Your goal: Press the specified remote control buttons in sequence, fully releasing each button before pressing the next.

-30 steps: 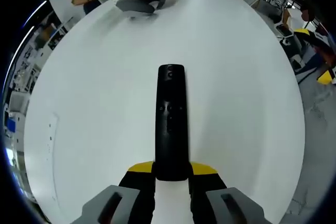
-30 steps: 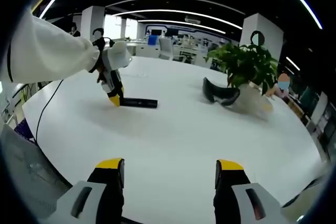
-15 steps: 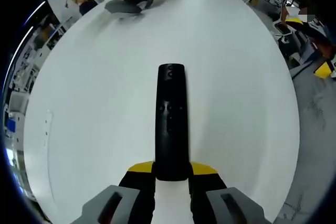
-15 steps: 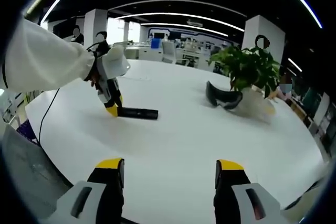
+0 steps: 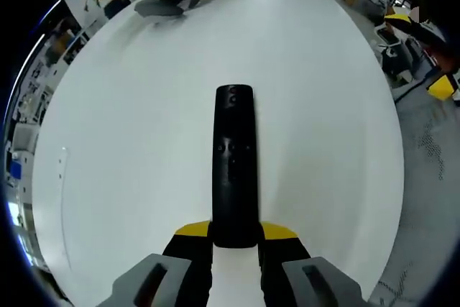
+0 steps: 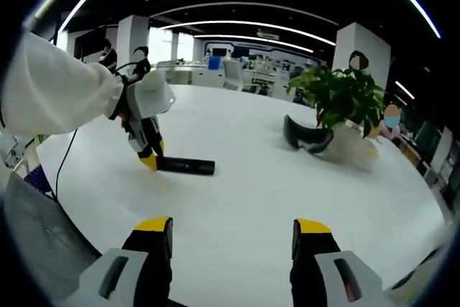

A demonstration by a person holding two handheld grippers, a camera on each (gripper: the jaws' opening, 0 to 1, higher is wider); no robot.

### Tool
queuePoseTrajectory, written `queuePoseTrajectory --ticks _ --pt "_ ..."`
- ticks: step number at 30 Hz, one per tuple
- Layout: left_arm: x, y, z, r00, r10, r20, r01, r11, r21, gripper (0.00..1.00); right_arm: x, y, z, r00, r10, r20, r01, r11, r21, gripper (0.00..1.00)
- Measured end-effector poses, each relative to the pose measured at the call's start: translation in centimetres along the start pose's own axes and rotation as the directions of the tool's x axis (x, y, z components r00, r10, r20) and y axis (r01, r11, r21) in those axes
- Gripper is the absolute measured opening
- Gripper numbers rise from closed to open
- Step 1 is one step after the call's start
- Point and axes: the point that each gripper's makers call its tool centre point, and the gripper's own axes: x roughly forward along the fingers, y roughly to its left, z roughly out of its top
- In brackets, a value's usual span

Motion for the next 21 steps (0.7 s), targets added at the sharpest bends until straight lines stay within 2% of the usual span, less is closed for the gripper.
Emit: queuePoseTrajectory --ticks 10,21 --pt "-0.1 -2.4 -0.4 1.0 0.001 0.005 -0.001 1.0 -0.008 0.23 -0.2 0.1 0.2 1.0 0.008 0.013 -0.008 1.0 0.005 0.64" --pt "-0.3 -6.5 -1.0 1.0 -0.006 -0.015 0.007 1.0 0.025 0.23 -0.4 0.3 0.5 0.999 0.023 0.03 -0.023 1.0 0.003 0.54"
